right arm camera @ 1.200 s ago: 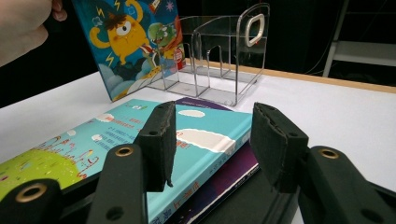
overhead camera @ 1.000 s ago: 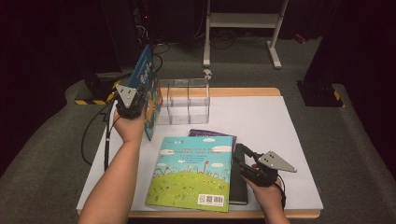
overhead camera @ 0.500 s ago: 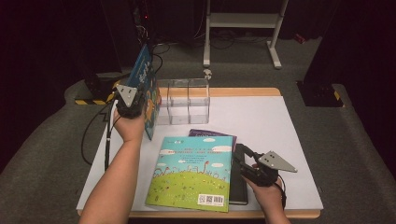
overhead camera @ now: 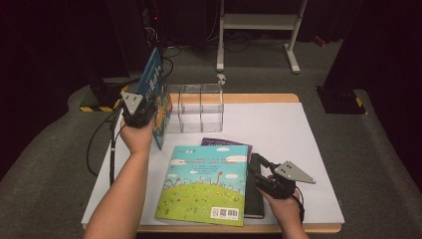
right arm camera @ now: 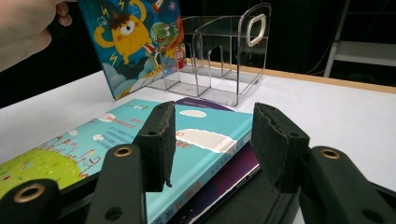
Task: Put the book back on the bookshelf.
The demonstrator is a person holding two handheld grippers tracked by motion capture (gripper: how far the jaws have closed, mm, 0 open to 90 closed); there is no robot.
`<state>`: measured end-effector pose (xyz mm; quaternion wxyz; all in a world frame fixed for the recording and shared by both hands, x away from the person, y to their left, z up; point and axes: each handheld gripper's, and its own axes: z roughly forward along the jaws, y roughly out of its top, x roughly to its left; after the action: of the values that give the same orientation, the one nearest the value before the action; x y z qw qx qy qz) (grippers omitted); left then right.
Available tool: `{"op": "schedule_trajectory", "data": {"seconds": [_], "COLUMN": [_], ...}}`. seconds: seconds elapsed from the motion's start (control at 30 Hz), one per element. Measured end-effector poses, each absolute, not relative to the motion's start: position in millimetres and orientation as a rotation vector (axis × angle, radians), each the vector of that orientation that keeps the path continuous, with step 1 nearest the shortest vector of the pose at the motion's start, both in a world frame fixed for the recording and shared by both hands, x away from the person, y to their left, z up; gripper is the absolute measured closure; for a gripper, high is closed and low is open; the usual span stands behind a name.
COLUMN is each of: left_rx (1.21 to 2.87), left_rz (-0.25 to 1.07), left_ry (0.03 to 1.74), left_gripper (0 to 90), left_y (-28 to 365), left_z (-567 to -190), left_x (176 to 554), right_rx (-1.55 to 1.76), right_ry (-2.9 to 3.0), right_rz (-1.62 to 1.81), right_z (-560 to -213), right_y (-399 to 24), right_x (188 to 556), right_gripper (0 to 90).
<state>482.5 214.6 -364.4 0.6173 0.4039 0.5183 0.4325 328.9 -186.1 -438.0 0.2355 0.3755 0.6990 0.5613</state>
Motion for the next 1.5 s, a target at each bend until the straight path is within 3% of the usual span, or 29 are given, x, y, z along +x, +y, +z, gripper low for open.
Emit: {"op": "schedule_trajectory", "data": {"seconds": [0.8, 1.13, 1.5], "left_rx": [0.936, 0.978, 1.02], "left_rz": [0.921, 0.901, 0.85], "left_ry": [1.175, 1.208, 1.182], "left_gripper": [51.9, 38.3, 29.9], "left_y": [215, 217, 223], "left_z": [-361, -365, -364], "left_x": [471, 471, 463], "right_rx": [1.025, 1.033, 1.031], "right_ry": [1.934, 1.936, 1.942], "right_rz": [1.533, 1.532, 1.525], "right_z": [-439, -440, -441], "right_y": [-181, -180, -179], "right_x": [329, 330, 330], "right_gripper": [49.8, 49.3, 49.2]}}
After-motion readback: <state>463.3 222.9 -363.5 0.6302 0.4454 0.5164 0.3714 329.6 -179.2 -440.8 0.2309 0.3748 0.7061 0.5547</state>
